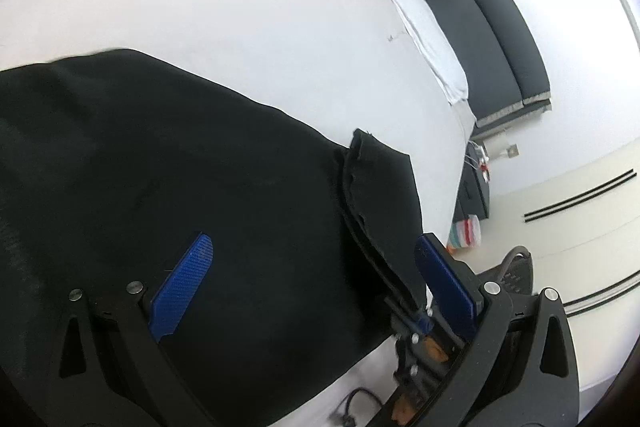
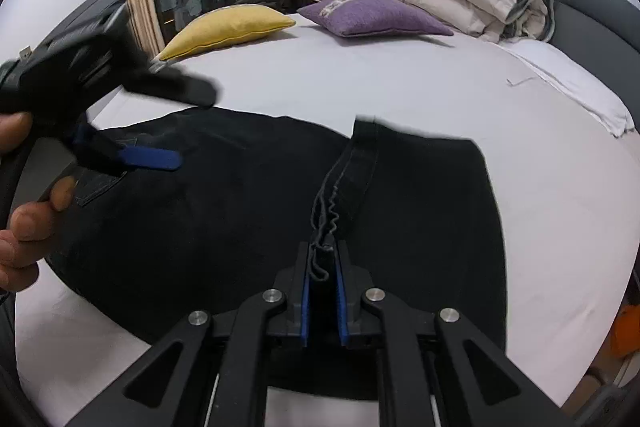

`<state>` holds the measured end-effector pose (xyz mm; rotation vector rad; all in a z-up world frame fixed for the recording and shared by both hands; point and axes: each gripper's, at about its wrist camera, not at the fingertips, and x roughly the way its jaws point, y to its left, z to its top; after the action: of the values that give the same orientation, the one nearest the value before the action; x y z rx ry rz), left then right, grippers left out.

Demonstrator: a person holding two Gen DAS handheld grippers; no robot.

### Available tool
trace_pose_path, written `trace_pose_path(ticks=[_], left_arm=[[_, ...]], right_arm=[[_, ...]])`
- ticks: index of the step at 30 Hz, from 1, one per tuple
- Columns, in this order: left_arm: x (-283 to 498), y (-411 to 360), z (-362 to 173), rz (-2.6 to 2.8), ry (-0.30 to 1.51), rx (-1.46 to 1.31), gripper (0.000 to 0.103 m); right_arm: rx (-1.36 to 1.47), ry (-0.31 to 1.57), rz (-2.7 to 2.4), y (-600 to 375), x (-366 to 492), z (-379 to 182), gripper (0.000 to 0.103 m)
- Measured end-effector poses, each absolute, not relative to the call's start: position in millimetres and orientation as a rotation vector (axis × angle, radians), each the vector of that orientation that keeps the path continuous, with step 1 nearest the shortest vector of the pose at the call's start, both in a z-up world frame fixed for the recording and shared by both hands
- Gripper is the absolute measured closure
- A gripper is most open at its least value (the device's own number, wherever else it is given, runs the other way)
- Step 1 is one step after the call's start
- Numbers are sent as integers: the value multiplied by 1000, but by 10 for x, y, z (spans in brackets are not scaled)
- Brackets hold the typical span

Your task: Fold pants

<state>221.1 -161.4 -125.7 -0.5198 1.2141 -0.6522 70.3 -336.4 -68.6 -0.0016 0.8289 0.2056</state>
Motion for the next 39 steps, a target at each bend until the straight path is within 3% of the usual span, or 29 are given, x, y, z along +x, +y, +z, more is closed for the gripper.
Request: trace_pose_path(ticks=[10, 13, 15, 17, 20, 30, 39], left_arm=[[2380, -2175, -1516, -727, 1352, -517, 0], [2410, -2210, -1505, -754, 1348, -553, 6], [2343, -2155, -1535, -771, 1346, -558, 51], [2355, -2132, -1538, -767, 1352, -555, 79], [2337, -1953, -1479, -766, 1317, -569, 87], [2333, -1023, -1176, -688, 1246, -556, 90], [2231, -481, -1402, -609, 1269, -531, 90]], right_arm=[[-95, 760, 216, -3235, 621, -496, 91], [-122, 748, 235, -3125, 602, -456, 91], [-133, 738, 247, -3033, 589, -423, 91], [-137, 729, 264, -2933, 572, -376, 91], [-153, 710, 291, -2800, 559, -303, 91], [-224, 688, 417, -2024, 571, -186, 91], [-266, 754, 461, -1633, 685, -394, 91]])
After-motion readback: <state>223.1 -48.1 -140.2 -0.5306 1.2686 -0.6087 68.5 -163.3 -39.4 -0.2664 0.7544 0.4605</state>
